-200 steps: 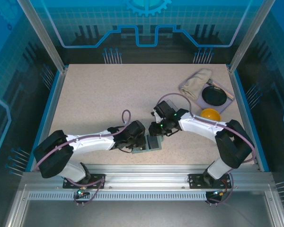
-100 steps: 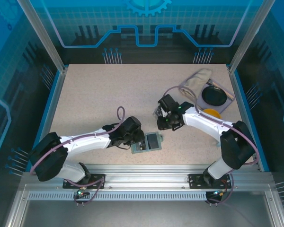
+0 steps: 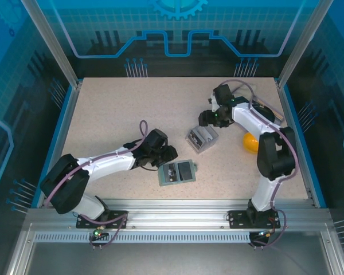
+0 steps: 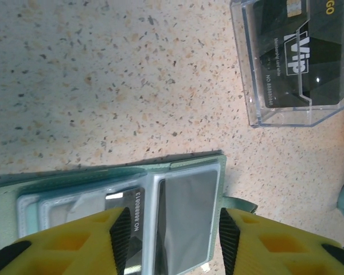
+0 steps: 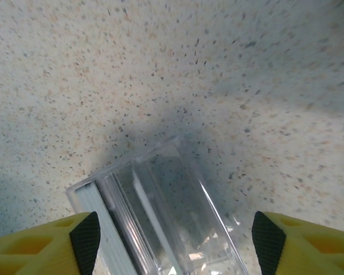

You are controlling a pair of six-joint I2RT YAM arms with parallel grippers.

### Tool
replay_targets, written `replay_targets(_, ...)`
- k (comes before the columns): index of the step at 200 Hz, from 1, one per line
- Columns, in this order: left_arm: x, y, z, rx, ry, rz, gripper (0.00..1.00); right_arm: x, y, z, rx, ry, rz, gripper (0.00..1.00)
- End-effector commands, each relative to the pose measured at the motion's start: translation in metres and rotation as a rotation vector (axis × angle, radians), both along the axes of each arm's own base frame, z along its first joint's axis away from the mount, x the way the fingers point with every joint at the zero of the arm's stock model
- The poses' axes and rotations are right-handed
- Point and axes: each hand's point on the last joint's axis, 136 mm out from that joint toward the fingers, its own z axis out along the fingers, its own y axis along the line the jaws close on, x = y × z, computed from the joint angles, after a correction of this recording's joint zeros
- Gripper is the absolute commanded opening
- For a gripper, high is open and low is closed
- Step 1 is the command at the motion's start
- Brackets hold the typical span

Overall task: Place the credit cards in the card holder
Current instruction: Move the storage box to the center of the table.

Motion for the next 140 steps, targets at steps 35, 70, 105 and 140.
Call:
replay_targets(35,0.011,-0.007,0.005,-0.036,-0.002,-0.029,0.49,-0.027,0.048,-0.006,0.268,0.124,0.12,0.7)
replay_targets(70,0.011,-0.003,0.004,-0.029,0.003,-0.024,0.49,-0.052,0.058,0.007,0.267,0.103,0.141,0.7)
replay_targets(105,0.012,0.006,0.005,-0.007,0.006,-0.001,0.49,-0.049,0.019,0.028,-0.085,-0.038,0.096,0.72)
replay_targets(140,0.013,0.022,0.002,0.003,0.015,0.05,0.51,-0.061,0.044,0.045,-0.19,-0.108,0.206,0.67)
